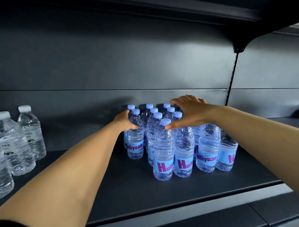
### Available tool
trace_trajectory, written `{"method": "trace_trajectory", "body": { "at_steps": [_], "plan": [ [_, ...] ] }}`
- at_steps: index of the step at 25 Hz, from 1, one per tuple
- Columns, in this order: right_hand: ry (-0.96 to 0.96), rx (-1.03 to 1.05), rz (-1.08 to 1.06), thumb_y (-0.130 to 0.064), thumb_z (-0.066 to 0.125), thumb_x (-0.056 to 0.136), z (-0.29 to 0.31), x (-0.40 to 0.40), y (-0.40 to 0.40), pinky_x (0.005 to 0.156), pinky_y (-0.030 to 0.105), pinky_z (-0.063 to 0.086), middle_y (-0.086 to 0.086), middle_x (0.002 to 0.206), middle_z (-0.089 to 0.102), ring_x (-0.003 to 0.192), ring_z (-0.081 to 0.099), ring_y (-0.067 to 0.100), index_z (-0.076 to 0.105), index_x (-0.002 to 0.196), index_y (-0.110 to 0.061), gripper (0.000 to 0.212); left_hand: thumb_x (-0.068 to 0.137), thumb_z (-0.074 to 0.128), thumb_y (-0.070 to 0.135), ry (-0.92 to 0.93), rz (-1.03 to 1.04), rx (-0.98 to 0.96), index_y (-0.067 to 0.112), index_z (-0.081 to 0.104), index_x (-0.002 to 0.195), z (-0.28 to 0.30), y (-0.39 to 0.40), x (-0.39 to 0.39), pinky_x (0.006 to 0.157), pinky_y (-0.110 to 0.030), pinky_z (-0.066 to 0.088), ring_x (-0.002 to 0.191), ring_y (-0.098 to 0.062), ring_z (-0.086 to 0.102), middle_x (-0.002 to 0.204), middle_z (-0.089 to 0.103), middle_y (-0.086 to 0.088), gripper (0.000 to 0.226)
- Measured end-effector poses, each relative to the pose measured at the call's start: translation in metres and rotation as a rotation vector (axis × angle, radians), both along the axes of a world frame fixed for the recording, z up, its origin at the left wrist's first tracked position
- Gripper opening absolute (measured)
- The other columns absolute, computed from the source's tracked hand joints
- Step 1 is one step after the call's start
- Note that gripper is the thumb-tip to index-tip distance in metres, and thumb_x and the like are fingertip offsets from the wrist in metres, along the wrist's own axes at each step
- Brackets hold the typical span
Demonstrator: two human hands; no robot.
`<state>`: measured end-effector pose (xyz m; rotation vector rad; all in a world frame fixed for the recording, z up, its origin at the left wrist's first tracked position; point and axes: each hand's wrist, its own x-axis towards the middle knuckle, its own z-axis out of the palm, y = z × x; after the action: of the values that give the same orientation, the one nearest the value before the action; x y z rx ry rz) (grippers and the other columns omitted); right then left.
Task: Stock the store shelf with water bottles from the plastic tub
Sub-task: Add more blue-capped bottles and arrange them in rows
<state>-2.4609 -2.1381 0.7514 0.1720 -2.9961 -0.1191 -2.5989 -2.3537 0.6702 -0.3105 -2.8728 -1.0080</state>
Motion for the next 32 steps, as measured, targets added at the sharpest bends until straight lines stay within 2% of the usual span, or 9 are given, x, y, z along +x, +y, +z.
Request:
{"method": "trace_trajectory", "body": {
  "at_steps": [2, 3, 5, 6, 8, 12, 18, 23, 32],
  "plan": [
    [0.02, -0.013, -0.001, -0.076, 0.056, 0.068, 0.0, 0.01, -0.001, 0.116, 0.046, 0.014, -0.003, 0.155, 0.018, 0.145, 0.009, 0.021, 0.016, 0.148, -0.031, 0.1, 0.073, 0.076, 0.03, 0.101, 0.008, -0.198, 0.018, 0.037, 0.139, 0.007, -0.01, 0.013, 0.091, -0.032, 0.043, 0.121, -0.026, 0.05, 0.137, 0.047, -0.006, 0.078],
    [0.034, -0.012, -0.002, -0.076, 0.057, 0.068, -0.002, 0.016, -0.001, 0.116, 0.046, 0.011, -0.003, 0.156, 0.015, 0.146, 0.005, 0.021, 0.014, 0.148, -0.031, 0.101, 0.074, 0.074, 0.036, 0.166, 0.018, -0.369, 0.02, 0.032, 0.142, 0.011, -0.017, 0.022, 0.098, -0.037, 0.04, 0.13, -0.028, 0.041, 0.145, 0.038, -0.009, 0.082],
    [0.073, -0.007, -0.015, -0.076, 0.059, 0.067, -0.006, 0.03, -0.001, 0.118, 0.047, 0.007, -0.001, 0.159, 0.007, 0.147, -0.004, 0.023, 0.012, 0.149, -0.032, 0.104, 0.075, 0.07, 0.048, 0.251, 0.043, -0.698, 0.023, 0.017, 0.149, 0.02, -0.029, 0.045, 0.114, -0.048, 0.021, 0.145, -0.03, 0.012, 0.157, 0.012, -0.011, 0.095],
    [0.094, -0.008, -0.025, -0.076, 0.059, 0.067, -0.01, 0.039, -0.002, 0.118, 0.048, 0.006, 0.0, 0.159, 0.004, 0.147, -0.007, 0.024, 0.01, 0.149, -0.032, 0.105, 0.075, 0.068, 0.052, 0.251, 0.052, -0.788, 0.024, 0.01, 0.151, 0.024, -0.036, 0.059, 0.116, -0.05, 0.013, 0.147, -0.03, 0.001, 0.159, 0.002, -0.011, 0.099],
    [0.125, -0.015, -0.043, -0.076, 0.059, 0.067, -0.02, 0.058, -0.005, 0.119, 0.049, 0.005, 0.002, 0.16, 0.0, 0.147, -0.01, 0.025, 0.007, 0.15, -0.031, 0.108, 0.076, 0.066, 0.056, 0.211, 0.074, -0.856, 0.026, 0.003, 0.151, 0.028, -0.047, 0.089, 0.118, -0.052, 0.003, 0.147, -0.029, -0.009, 0.159, -0.007, -0.01, 0.103],
    [0.122, -0.068, -0.043, -0.077, 0.057, 0.068, -0.045, 0.112, -0.011, 0.119, 0.05, 0.004, 0.002, 0.16, -0.004, 0.147, -0.012, 0.024, 0.004, 0.151, -0.032, 0.108, 0.077, 0.058, 0.065, 0.205, 0.097, -1.001, 0.028, -0.002, 0.151, 0.019, -0.063, 0.161, 0.116, -0.053, -0.005, 0.146, -0.027, -0.015, 0.159, -0.012, -0.01, 0.102],
    [0.105, -0.144, 0.045, -0.075, 0.059, 0.068, -0.073, 0.199, -0.023, 0.117, 0.048, 0.007, 0.001, 0.159, 0.002, 0.147, -0.007, 0.023, 0.01, 0.15, -0.032, 0.105, 0.076, 0.056, 0.069, 0.122, 0.178, -1.01, 0.028, -0.002, 0.151, -0.007, -0.079, 0.294, 0.116, -0.054, -0.004, 0.146, -0.027, -0.015, 0.159, -0.011, -0.011, 0.103],
    [0.108, -0.221, 0.196, -0.071, 0.063, 0.067, -0.125, 0.269, -0.049, 0.116, 0.048, 0.012, 0.003, 0.157, 0.011, 0.147, 0.001, 0.023, 0.016, 0.149, -0.03, 0.103, 0.077, 0.056, 0.068, 0.008, 0.19, -1.015, 0.027, -0.002, 0.151, -0.06, -0.102, 0.398, 0.118, -0.052, -0.002, 0.146, -0.028, -0.013, 0.159, -0.011, -0.012, 0.103],
    [-0.148, -0.317, 0.342, -0.065, 0.061, 0.075, -0.282, 0.352, -0.142, 0.116, 0.051, 0.011, 0.001, 0.16, 0.002, 0.147, -0.003, 0.024, 0.011, 0.15, -0.031, 0.096, 0.08, 0.057, 0.062, -0.16, 0.179, -1.015, 0.024, -0.002, 0.151, -0.225, -0.188, 0.527, 0.117, -0.051, -0.001, 0.146, -0.029, -0.014, 0.158, -0.013, -0.014, 0.099]
  ]
}}
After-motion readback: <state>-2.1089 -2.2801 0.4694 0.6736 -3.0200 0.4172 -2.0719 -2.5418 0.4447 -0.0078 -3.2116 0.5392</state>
